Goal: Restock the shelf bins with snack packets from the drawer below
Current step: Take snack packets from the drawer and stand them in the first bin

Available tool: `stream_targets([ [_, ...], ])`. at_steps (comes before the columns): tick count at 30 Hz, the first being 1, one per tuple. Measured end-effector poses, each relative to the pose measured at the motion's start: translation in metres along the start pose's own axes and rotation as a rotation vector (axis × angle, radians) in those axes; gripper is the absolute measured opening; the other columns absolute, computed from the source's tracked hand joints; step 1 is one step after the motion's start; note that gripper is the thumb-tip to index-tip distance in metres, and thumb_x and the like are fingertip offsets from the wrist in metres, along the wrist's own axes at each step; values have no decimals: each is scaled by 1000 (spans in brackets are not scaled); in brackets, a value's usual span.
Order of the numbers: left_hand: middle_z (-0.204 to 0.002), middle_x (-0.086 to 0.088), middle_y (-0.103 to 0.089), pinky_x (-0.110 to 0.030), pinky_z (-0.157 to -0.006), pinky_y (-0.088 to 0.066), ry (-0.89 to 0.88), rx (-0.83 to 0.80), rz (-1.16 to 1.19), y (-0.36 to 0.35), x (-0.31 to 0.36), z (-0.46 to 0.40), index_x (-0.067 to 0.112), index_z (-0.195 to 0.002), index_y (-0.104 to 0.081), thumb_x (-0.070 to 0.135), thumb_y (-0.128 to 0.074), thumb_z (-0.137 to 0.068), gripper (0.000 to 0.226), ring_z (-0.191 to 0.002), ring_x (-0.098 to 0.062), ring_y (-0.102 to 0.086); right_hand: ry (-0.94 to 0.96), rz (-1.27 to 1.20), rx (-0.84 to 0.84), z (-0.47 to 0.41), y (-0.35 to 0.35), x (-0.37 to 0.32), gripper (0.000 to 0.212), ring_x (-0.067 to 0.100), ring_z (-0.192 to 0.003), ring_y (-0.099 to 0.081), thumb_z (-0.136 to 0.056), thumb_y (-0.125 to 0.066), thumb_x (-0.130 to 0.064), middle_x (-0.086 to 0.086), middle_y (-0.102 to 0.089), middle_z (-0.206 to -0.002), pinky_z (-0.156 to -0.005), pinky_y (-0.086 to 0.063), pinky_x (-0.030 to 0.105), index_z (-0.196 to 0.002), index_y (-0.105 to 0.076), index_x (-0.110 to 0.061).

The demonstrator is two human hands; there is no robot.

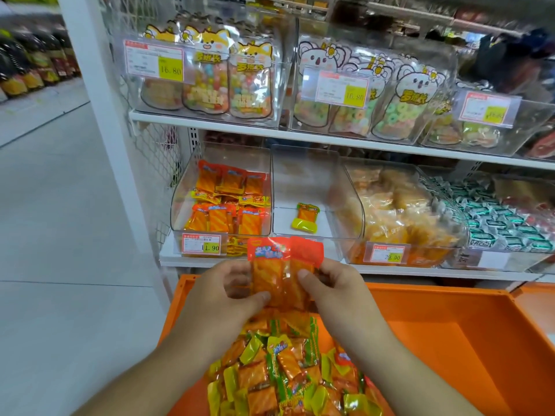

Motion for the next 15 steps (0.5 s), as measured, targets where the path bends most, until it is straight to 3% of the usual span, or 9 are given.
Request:
stream_targets([
  [4, -93, 14, -76, -18, -67, -51, -6, 10, -45, -3, 1, 1, 37, -99, -60, 26, -84, -85, 30, -86, -4, -72, 215, 416, 201, 6, -3, -2, 20, 12, -75, -58, -101, -63, -33, -6, -63, -76, -68, -49, 38, -86, -67, -20],
  [8, -90, 13, -80, -31, -59, -54, -48, -98, -47, -16, 1, 11, 41, -102, -51, 26, -74, -95, 28, -68, -8, -73, 228, 470, 132, 21, -25, -12, 10, 9, -79, -56, -97, -66, -38, -9, -60, -81, -67, -46, 28, -95, -66, -28],
  [10, -95, 15, -80, -37, -68, -62, -31, -124, -33, -18, -1, 14, 41, -107, -52, 23, -69, -98, 26, -74, -8, -75, 124, 374, 73, 23, -28, -10, 15, 10, -84, -59, -96, -66, -36, -8, -63, -89, -75, -51, 29, -109, -69, -30],
  [13, -102, 12, -79, -44, -84, -63, 21, -124, 39, -14, -2, 14, 44, -123, -57, 17, -69, -98, 38, -89, -9, -76, 13, 193, 24, 23, -21, -7, 37, 9, -94, -63, -95, -66, -14, -8, -64, -106, -89, -56, 39, -127, -68, -31],
  [15, -110, 11, -78, -42, -92, -61, 36, -137, 90, -11, 0, 14, 44, -129, -61, 21, -73, -94, 43, -98, -5, -74, 22, 199, -1, 23, -17, -5, 50, 3, -97, -65, -93, -67, -7, -13, -62, -116, -92, -56, 31, -133, -64, -37],
])
Point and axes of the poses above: each hand's wrist, its own z-axis away from the middle knuckle, its own y-axis out of the back of the hand, x = y × z, the point moved 2 cm from there along -z, towards the middle knuckle
